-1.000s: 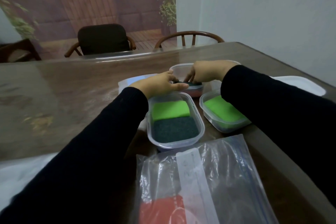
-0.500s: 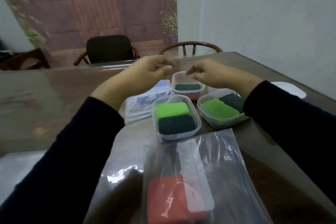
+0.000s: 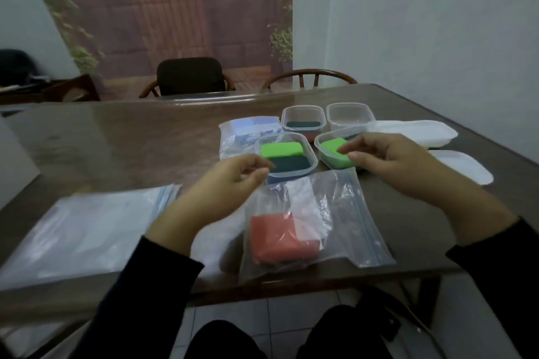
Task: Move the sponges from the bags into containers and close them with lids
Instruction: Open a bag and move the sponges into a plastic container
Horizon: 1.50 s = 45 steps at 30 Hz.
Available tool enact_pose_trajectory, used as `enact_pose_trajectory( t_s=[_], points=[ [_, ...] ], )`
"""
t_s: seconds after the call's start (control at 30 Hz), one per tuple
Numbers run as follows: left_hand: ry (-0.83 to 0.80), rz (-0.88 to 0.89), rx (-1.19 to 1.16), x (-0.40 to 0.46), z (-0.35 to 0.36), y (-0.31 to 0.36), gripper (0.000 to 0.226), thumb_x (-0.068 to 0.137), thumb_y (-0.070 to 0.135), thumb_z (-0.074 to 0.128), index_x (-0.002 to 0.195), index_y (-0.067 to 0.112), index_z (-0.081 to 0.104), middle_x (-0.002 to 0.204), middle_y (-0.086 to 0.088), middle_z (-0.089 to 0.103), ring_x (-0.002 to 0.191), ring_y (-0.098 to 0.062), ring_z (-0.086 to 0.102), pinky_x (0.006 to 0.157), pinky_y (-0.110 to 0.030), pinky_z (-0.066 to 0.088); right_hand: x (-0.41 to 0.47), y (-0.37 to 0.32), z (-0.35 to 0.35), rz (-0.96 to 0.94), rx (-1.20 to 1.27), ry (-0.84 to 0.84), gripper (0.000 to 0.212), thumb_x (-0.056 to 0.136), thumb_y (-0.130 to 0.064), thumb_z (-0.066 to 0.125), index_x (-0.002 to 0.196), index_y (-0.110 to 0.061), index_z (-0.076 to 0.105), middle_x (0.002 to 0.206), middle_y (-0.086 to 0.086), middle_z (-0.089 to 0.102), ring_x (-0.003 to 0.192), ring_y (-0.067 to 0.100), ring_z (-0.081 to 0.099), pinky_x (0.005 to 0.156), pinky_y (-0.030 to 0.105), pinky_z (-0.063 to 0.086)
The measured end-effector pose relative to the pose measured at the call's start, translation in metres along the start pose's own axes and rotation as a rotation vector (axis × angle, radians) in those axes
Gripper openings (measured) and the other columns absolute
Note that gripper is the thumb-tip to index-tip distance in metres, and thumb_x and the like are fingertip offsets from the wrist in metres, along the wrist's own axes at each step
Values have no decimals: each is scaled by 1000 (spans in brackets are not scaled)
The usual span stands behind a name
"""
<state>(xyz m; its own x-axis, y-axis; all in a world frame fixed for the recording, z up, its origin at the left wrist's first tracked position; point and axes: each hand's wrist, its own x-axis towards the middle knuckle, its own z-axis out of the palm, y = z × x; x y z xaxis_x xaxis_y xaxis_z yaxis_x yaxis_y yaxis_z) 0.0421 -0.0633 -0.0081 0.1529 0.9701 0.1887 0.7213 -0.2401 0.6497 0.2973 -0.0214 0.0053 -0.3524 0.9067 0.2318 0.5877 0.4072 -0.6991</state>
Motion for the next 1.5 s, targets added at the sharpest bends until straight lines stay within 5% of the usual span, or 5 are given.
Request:
enact_pose_trajectory(
  t_s=[0.3, 0.63, 0.83, 0.97, 1.5],
  points=[
    [-16, -54, 57, -14, 45, -30, 29, 98, 20, 42, 123, 21, 56, 126, 3, 56, 115, -12, 52, 100, -26, 39, -31, 30, 27, 235, 316, -53, 12, 84, 4, 62, 89, -7, 60, 81, 14, 67, 63, 21, 58, 54, 25, 49],
    [-82, -41, 147, -8, 45, -35, 31, 99, 19, 39, 123, 17, 59, 127, 2, 57, 119, -14, 49, 97, -19, 32, -16, 11, 49, 234, 293, -389, 28, 84, -32, 67, 103, -12, 71, 100, 8, 74, 96, 24, 70, 89, 41, 54],
    [-85, -38, 223, -4, 48, -36, 32, 98, 20, 37, 122, 19, 58, 127, 0, 55, 119, -17, 48, 104, -28, 33, -6, -2, 61, 363, 289, -423, 24, 97, -23, 48, 81, -15, 64, 71, -3, 60, 57, 3, 58, 52, 12, 47],
    [-81, -31, 251, -6, 50, -36, 33, 99, 20, 36, 124, 20, 56, 128, 1, 54, 120, -17, 46, 105, -30, 32, -10, -19, 64, 252, 145, -477, 24, 93, -17, 53, 70, -23, 53, 74, -7, 53, 71, 8, 54, 76, 12, 48],
    [-206, 15, 266, -30, 49, -35, 67, 89, 63, 32, 146, 28, 24, 149, 7, 36, 133, -11, 36, 113, -32, 23, -26, -8, 71, 179, 176, -331, 8, 91, -17, 59, 97, -20, 63, 90, -2, 62, 81, 7, 63, 67, 11, 47]
  ],
)
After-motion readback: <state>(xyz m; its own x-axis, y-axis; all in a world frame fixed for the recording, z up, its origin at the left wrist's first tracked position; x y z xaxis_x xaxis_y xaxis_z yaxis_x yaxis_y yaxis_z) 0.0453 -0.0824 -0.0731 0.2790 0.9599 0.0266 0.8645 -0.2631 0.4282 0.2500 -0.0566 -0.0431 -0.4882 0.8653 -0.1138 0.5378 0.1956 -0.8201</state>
